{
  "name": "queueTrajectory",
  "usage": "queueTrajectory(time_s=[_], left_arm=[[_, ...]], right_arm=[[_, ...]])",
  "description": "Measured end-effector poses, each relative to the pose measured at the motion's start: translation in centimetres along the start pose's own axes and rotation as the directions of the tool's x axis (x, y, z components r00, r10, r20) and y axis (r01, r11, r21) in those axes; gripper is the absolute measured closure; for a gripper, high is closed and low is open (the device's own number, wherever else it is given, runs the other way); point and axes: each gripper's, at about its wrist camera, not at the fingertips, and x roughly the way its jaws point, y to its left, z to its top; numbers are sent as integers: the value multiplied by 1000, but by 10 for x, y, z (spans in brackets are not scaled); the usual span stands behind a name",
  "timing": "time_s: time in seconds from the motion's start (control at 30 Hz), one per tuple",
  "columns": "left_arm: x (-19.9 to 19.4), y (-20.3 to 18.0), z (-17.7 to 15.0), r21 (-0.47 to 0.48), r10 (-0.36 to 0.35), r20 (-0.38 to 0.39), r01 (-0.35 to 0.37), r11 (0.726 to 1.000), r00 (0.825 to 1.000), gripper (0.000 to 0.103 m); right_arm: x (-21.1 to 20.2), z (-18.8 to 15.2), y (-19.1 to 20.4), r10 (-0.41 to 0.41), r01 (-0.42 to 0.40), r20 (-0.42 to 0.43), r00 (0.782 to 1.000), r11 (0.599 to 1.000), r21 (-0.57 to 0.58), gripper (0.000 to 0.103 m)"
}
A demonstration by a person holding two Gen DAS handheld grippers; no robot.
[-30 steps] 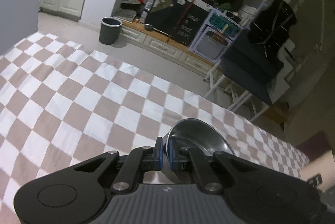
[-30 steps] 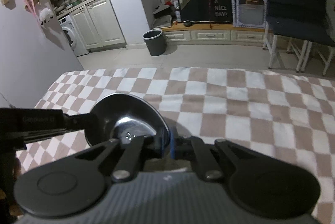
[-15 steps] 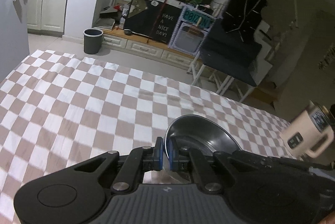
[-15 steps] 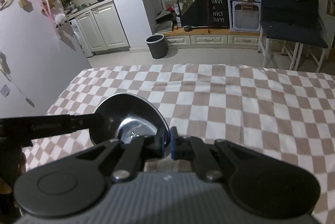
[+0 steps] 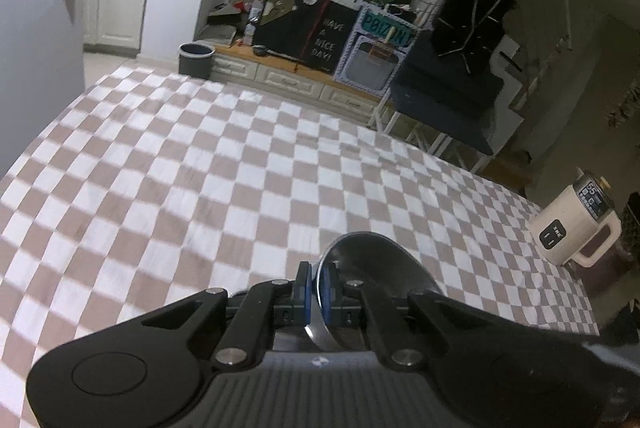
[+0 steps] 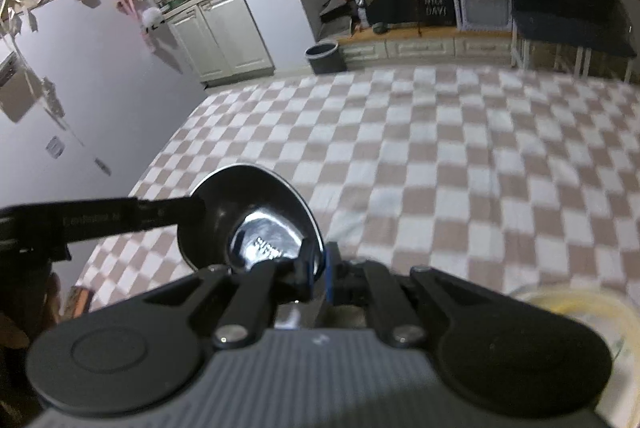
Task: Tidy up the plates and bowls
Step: 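Carry the steel bowl with both tools and lower it into the stacked pans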
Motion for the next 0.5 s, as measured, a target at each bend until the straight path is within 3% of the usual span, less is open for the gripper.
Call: queueTrajectory(time_s=[0.5], left_arm=[[21,15,-10,12,58,-101,-57,998,993,96]], right_arm=[[23,-23,11,28,-29,-123,992,1000,-10,94]])
